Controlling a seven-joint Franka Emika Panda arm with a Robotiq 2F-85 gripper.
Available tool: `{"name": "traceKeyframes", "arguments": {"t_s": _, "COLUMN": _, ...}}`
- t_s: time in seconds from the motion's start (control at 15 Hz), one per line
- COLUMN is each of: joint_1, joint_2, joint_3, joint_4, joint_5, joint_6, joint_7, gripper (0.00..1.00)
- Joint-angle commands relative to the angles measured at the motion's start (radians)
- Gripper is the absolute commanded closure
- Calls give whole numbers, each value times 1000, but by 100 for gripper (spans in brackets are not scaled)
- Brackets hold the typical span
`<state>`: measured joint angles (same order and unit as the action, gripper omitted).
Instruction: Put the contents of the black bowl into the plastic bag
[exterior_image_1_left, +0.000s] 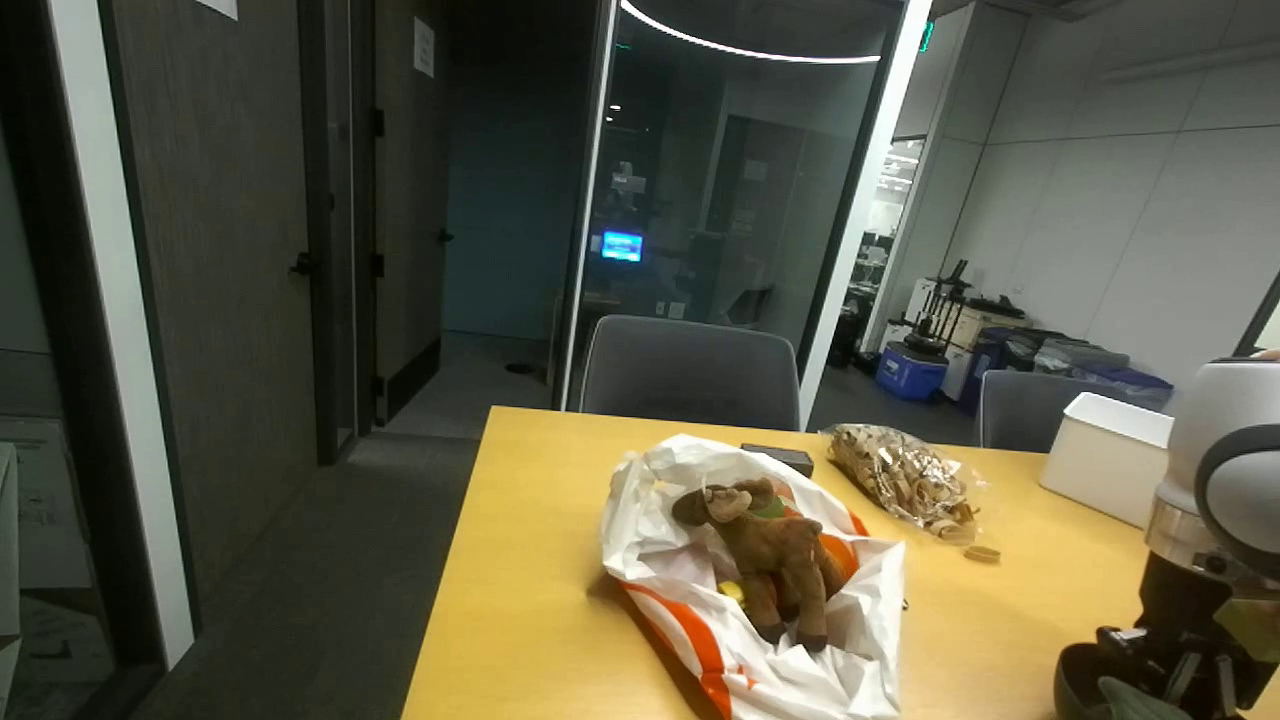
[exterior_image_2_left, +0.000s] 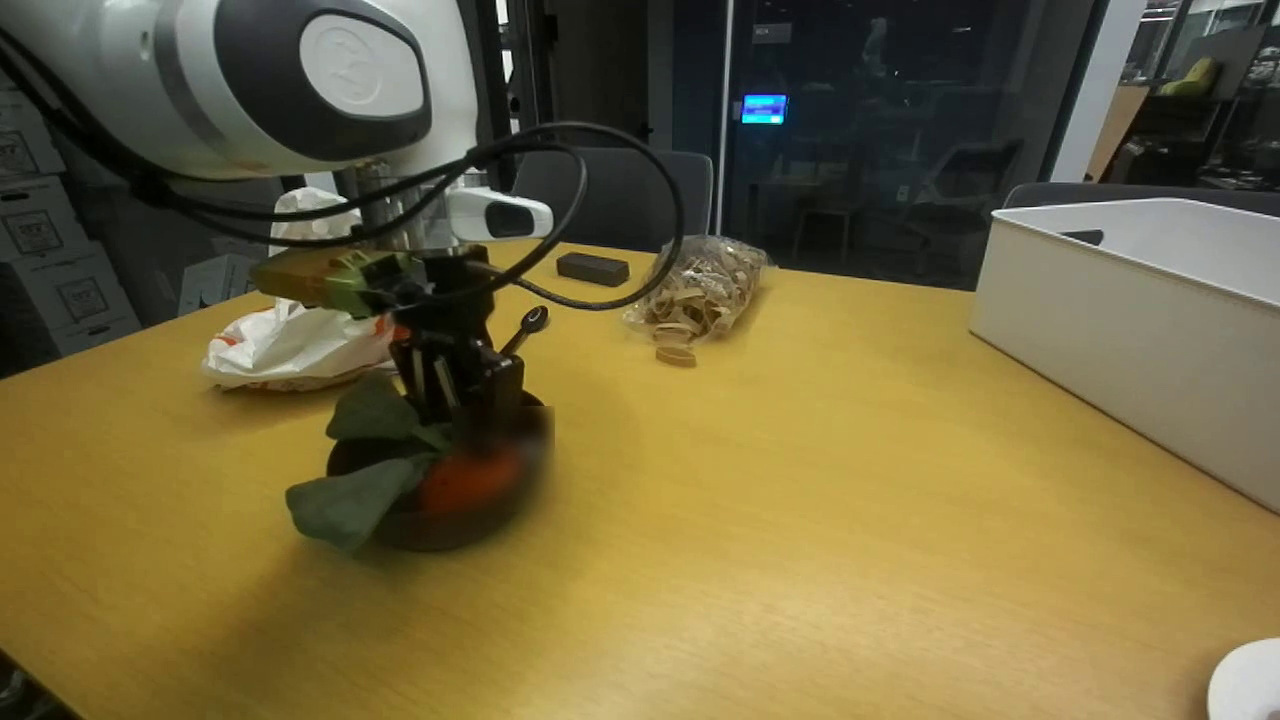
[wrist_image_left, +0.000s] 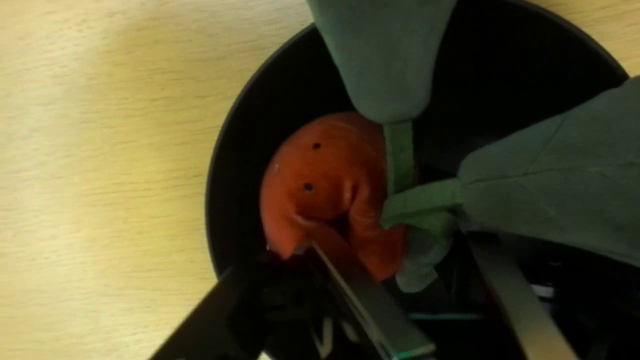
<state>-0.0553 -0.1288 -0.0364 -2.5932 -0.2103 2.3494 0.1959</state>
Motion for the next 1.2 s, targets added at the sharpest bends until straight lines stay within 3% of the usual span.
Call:
{"name": "traceKeyframes", "arguments": {"t_s": 0.0, "joint_1": -15, "joint_2": -29, "joint_3": 11, "joint_4": -23, "joint_5": -52, "joint_6": 35, "joint_7": 61, "gripper": 88}}
{"name": "traceKeyframes", "arguments": {"t_s": 0.6, "joint_1": -60, "joint_2": -176, "joint_3": 5, "joint_4": -33, "joint_5": -77, "joint_6": 41, "joint_7": 85, "gripper": 89}}
{"name": "traceKeyframes", "arguments": {"t_s": 0.8, "joint_1": -49, "joint_2": -243, "joint_3": -9, "joint_4": -36, "joint_5": -15, "joint_6": 54, "joint_7": 16, "gripper": 89}}
{"name": "traceKeyframes", "arguments": {"t_s": 1.13, "joint_1": 29, "joint_2": -348, "joint_3": -19, "joint_4": -36, "joint_5": 150, "joint_6": 104, "joint_7": -180, "gripper": 89}}
